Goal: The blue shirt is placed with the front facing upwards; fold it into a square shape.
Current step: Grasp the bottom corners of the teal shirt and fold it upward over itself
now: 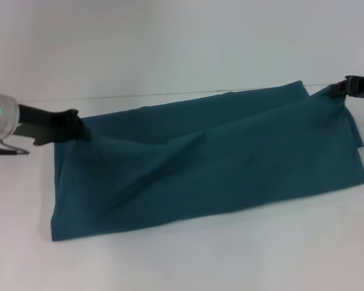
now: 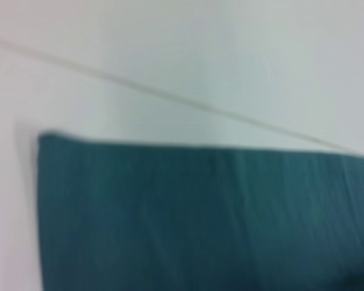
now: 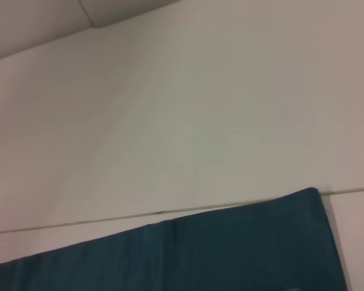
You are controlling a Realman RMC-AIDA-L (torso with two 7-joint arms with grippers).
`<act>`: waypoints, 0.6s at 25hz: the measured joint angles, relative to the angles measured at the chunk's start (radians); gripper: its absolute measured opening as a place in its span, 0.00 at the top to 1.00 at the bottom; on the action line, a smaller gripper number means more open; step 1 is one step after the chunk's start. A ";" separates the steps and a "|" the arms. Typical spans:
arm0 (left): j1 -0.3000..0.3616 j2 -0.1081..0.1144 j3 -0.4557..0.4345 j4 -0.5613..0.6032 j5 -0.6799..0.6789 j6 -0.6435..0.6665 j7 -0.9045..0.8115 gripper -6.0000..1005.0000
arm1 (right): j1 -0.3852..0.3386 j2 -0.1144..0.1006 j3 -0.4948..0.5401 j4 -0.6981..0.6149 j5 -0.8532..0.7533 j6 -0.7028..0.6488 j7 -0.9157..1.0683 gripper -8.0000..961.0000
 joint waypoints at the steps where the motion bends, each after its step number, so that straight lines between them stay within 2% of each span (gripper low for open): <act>1: -0.006 -0.001 0.003 -0.007 0.001 -0.023 0.000 0.97 | 0.010 -0.004 -0.014 0.035 -0.001 0.045 -0.002 0.92; 5: -0.020 -0.024 0.028 -0.026 -0.003 -0.144 -0.001 0.97 | 0.041 -0.015 -0.072 0.152 -0.003 0.197 -0.008 0.92; 9: -0.016 -0.048 0.033 -0.027 -0.002 -0.233 -0.017 0.97 | 0.054 -0.013 -0.123 0.187 -0.003 0.302 -0.004 0.92; 15: 0.001 -0.053 0.029 -0.028 -0.003 -0.304 -0.056 0.97 | 0.087 -0.014 -0.149 0.234 -0.003 0.436 -0.002 0.92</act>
